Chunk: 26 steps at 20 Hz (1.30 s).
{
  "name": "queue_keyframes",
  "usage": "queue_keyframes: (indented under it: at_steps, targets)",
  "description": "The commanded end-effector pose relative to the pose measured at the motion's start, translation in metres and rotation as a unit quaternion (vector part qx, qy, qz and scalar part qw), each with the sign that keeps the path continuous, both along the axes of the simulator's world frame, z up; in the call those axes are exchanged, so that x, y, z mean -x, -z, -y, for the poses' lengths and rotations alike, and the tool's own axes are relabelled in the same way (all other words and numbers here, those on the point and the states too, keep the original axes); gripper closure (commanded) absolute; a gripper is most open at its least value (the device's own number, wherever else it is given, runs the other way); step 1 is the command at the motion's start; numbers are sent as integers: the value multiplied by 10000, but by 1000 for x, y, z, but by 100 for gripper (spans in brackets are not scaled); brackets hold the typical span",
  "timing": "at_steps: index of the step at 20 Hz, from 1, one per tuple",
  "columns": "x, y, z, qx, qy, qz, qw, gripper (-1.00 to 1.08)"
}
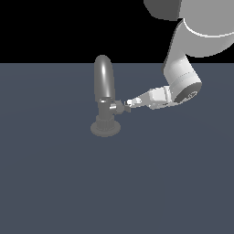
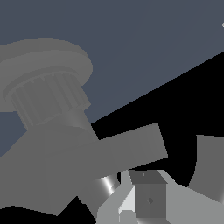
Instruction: Turn on the faucet by rotating a designated handle.
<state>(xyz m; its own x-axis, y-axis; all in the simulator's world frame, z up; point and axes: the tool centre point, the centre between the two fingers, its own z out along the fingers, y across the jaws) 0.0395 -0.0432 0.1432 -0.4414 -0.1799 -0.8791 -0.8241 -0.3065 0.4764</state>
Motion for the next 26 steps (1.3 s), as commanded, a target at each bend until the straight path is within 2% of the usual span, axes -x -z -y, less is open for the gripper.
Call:
queue_keyframes:
  at_steps: [1, 5, 6, 26]
  targets:
    - [12, 45, 4, 46, 68, -265, 9996, 108]
    - [15, 61, 5, 47, 70, -302, 9995, 108]
    - [-1, 17, 0, -14, -8, 42, 10000, 108]
    - [-13, 66, -5, 19, 35, -149, 9999, 108]
